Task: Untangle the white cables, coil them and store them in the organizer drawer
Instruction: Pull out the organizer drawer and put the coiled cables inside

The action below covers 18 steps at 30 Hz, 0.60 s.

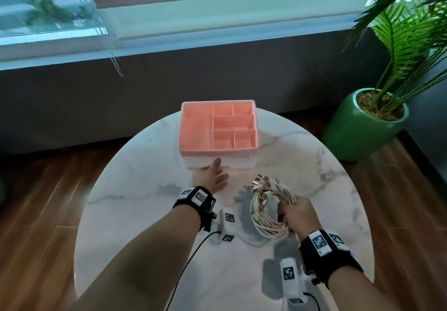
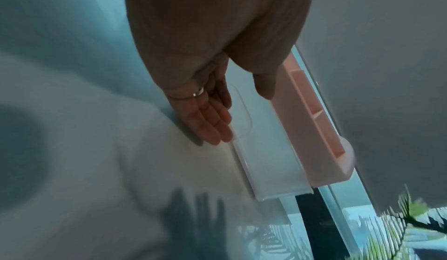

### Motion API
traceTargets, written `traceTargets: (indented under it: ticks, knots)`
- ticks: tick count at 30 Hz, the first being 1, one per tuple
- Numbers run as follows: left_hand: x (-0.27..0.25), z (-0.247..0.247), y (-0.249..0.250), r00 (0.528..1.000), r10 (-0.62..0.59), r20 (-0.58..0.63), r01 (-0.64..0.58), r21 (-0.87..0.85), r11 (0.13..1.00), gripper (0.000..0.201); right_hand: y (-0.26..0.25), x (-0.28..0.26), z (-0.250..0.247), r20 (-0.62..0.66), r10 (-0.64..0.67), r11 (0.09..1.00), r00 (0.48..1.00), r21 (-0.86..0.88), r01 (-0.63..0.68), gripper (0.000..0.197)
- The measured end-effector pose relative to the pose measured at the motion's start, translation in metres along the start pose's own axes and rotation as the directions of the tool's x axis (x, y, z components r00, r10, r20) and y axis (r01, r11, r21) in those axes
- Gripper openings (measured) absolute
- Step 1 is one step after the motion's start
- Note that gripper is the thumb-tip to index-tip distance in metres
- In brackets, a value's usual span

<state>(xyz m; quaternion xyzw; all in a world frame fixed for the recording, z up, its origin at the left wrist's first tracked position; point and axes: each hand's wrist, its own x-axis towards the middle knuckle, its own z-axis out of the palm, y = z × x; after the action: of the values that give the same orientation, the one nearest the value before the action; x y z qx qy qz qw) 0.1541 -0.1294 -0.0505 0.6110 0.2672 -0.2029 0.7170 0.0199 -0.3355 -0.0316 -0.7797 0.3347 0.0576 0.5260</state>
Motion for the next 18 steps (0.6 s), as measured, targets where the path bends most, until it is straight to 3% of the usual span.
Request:
traceTargets:
  ticks: [3, 7, 11, 18]
  knots:
    - [0.002, 0.007, -0.005, 1.000, -0.011, -0.017, 0.007, -0.197, 0.980, 0.032, 0.001, 0.004, -0.001, 0.019, 0.004, 1.000, 1.000, 0.008, -0.004, 0.015]
    - [0.004, 0.011, -0.009, 1.000, -0.014, -0.005, 0.012, -0.291, 0.957, 0.030, -0.004, 0.009, -0.002, 0.026, 0.003, 1.000, 1.000, 0.010, -0.003, 0.017]
    - [0.000, 0.013, -0.014, 0.999, -0.027, -0.018, 0.020, -0.326, 0.945, 0.024, -0.010, 0.007, -0.003, 0.024, -0.011, 1.000, 1.000, 0.003, 0.011, 0.014]
    - [-0.024, -0.008, -0.032, 0.987, -0.098, 0.123, 0.125, -0.233, 0.964, 0.014, -0.027, -0.002, -0.008, 0.032, -0.043, 0.999, 0.999, -0.004, 0.043, 0.010]
